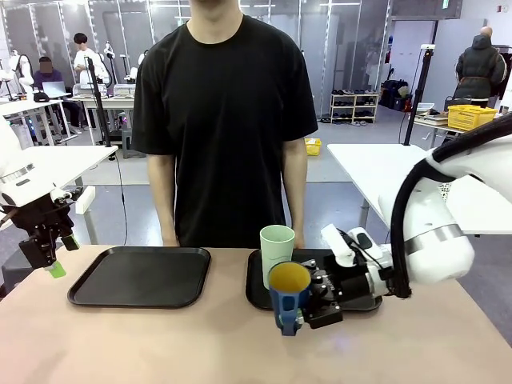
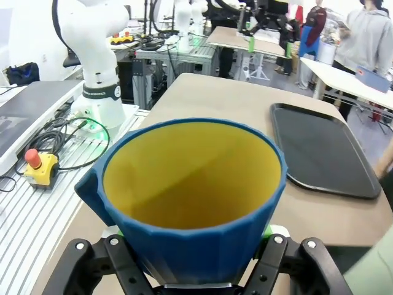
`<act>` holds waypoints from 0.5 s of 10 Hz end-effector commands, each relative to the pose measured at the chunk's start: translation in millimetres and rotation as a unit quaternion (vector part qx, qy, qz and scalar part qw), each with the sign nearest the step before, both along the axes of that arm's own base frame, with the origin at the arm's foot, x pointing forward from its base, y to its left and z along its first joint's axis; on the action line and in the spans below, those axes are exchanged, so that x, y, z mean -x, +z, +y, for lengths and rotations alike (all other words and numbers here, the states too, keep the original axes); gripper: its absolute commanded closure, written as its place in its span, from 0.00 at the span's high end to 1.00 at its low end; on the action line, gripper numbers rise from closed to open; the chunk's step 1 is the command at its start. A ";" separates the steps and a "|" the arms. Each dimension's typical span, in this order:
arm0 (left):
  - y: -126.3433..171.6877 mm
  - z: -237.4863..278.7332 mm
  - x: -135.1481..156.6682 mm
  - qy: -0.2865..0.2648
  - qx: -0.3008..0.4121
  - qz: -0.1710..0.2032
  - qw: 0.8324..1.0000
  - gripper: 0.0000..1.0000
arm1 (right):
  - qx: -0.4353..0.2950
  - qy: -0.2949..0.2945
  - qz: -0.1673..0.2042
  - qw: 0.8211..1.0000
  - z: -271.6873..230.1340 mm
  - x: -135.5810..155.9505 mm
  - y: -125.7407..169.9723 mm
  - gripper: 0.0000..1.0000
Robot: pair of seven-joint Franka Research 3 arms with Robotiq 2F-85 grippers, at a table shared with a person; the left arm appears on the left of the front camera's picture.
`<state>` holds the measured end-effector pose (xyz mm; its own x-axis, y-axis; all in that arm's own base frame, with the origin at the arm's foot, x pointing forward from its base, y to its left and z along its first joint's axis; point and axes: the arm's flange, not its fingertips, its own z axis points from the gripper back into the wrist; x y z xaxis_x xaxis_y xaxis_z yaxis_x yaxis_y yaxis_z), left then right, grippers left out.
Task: Sort and store the cups by type.
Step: Pick up the Handle plastic cup and place it into the empty Flat Tray.
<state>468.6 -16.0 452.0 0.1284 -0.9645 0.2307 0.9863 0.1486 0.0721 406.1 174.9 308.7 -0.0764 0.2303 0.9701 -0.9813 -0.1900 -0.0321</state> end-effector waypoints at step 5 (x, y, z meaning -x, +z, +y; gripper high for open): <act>1.3 0.5 -1.2 0.003 -0.003 -0.006 1.000 1.00 | -0.063 0.029 0.027 0.997 131.3 -9.0 -14.3 0.80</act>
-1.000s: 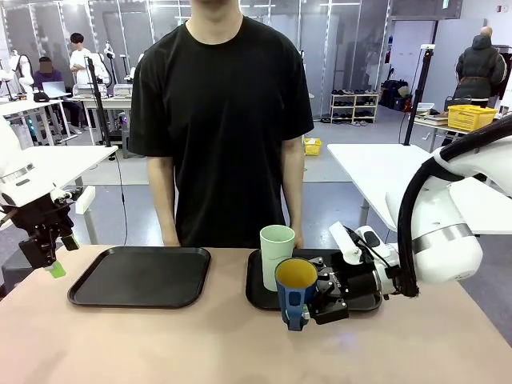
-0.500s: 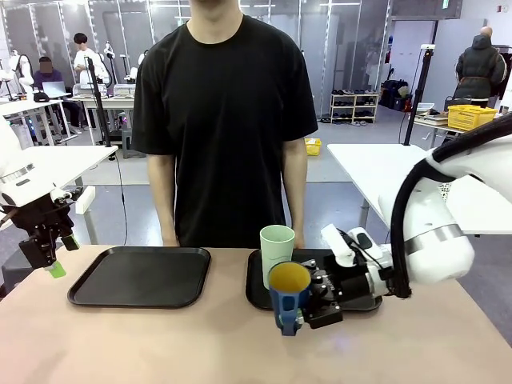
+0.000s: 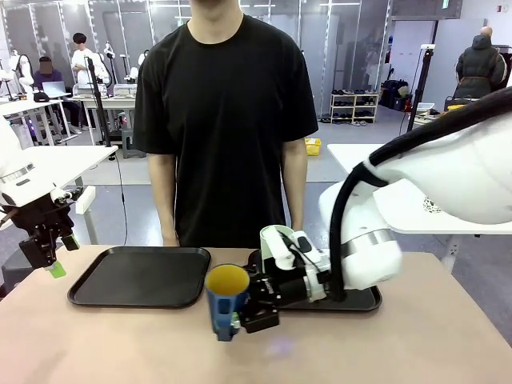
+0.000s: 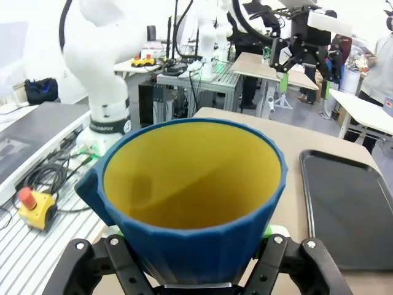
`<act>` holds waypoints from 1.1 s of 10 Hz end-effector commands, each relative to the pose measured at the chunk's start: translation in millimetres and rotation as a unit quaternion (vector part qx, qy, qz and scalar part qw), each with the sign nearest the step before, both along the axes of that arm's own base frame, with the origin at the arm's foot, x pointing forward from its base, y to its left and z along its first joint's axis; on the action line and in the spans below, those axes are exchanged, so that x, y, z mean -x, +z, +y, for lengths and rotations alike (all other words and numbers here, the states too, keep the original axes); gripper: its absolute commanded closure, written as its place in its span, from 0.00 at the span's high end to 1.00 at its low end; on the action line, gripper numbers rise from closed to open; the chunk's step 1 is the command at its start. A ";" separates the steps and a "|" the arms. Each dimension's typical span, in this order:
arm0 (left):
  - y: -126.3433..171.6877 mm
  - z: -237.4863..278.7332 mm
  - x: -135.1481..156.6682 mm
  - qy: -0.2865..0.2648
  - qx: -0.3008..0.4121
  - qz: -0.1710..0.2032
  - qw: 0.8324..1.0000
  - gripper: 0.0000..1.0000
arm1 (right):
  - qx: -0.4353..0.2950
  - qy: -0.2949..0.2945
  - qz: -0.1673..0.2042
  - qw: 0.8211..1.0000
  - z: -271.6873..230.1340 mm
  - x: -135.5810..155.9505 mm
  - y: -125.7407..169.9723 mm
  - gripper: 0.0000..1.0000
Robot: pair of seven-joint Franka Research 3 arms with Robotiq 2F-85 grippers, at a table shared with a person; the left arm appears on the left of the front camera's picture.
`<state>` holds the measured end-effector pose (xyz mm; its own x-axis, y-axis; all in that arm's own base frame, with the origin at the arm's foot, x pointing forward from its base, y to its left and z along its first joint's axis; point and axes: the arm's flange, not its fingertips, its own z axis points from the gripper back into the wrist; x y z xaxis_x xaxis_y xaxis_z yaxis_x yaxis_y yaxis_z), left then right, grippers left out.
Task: Sort and store the cups by type.
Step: Pick up the Handle plastic cup and place it into the empty Flat Tray.
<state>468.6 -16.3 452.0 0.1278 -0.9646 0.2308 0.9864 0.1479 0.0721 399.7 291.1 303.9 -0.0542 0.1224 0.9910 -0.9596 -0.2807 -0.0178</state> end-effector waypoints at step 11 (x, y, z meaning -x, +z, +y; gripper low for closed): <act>1.2 0.8 -1.3 0.003 -0.004 -0.006 1.000 1.00 | -0.080 -0.205 0.004 0.976 147.6 -36.1 -41.2 0.80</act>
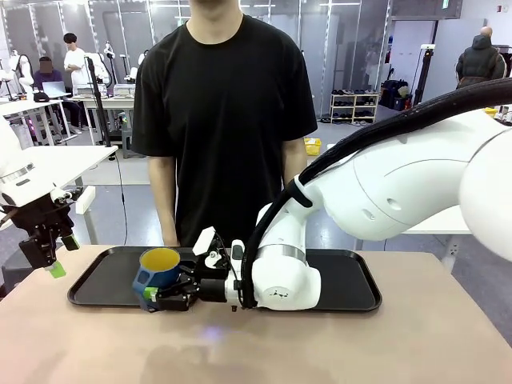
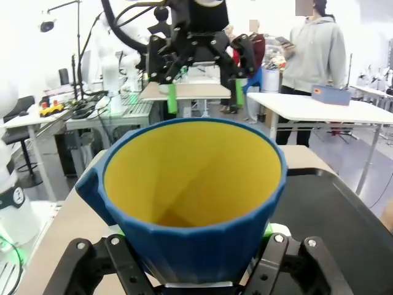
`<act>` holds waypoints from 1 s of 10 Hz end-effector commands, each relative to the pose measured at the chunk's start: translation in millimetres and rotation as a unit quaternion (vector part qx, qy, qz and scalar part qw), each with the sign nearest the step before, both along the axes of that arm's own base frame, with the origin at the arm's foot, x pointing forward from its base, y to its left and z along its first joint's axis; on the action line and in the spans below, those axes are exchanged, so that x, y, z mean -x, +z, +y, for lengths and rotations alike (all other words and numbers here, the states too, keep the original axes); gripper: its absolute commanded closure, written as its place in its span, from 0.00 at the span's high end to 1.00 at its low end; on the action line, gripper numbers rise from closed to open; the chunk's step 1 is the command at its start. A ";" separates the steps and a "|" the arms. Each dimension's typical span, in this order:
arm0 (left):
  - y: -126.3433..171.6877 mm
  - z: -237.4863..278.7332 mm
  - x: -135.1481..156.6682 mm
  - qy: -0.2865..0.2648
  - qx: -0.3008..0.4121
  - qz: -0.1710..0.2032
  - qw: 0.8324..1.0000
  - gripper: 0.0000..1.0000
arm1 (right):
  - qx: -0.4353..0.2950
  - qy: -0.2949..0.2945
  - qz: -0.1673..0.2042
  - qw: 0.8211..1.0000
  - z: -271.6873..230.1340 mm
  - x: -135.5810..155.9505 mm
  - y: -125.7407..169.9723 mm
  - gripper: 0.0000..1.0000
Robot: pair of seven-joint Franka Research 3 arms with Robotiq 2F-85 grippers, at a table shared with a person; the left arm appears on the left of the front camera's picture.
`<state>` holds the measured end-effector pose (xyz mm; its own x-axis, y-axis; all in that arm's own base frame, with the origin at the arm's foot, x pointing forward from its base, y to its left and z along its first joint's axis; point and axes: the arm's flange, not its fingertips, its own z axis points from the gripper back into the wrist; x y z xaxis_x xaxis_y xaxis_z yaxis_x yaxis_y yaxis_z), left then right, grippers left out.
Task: Sort and store the cups by type.
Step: Pick up the Handle plastic cup and place it into the empty Flat Tray.
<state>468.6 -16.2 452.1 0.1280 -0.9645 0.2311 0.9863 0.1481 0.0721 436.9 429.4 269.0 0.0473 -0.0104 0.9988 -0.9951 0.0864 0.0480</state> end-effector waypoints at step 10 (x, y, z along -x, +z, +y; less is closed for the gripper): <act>1.2 0.7 -1.3 0.003 -0.004 -0.006 1.000 1.00 | 0.033 -0.100 0.005 0.994 23.2 -13.9 -18.1 0.80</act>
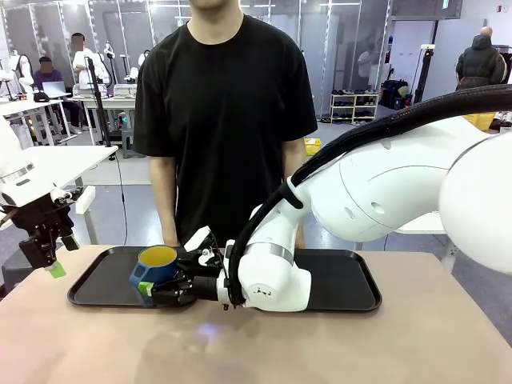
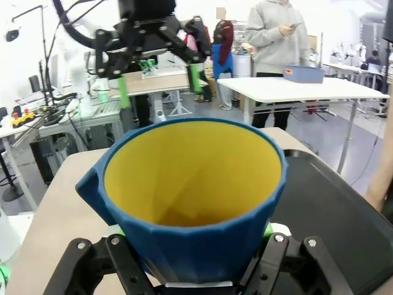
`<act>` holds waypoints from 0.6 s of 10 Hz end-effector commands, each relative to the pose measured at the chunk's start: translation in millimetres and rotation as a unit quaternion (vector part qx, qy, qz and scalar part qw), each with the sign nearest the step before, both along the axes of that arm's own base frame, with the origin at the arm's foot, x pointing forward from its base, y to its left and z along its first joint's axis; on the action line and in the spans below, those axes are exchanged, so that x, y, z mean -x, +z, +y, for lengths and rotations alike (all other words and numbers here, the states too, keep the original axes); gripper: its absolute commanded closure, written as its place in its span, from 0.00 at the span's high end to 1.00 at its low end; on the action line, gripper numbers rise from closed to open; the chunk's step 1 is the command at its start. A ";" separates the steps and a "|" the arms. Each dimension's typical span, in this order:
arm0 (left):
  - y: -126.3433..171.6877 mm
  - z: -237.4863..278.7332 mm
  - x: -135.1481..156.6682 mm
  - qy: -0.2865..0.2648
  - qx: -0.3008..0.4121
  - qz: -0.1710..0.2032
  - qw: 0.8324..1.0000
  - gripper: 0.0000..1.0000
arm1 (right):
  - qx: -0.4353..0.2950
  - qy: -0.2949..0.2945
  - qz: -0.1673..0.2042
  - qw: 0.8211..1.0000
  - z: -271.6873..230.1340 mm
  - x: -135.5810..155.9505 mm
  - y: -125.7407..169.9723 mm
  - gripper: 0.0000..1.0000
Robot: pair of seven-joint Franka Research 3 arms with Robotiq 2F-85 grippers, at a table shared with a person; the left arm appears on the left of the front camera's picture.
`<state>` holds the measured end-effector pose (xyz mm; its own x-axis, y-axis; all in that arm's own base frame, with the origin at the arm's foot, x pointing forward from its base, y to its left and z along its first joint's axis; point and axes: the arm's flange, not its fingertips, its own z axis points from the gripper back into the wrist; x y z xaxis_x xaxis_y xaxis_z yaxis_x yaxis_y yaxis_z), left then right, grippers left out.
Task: Sort and store the cups by type.
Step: Pick up the Handle plastic cup and place it into the empty Flat Tray.
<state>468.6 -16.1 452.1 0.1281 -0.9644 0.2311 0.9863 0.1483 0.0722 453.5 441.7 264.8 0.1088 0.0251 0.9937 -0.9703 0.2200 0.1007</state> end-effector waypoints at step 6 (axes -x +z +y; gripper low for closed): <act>1.2 0.6 -1.3 0.003 -0.004 -0.006 1.000 1.00 | 0.031 -0.078 -0.014 0.996 25.1 -15.8 -33.0 0.80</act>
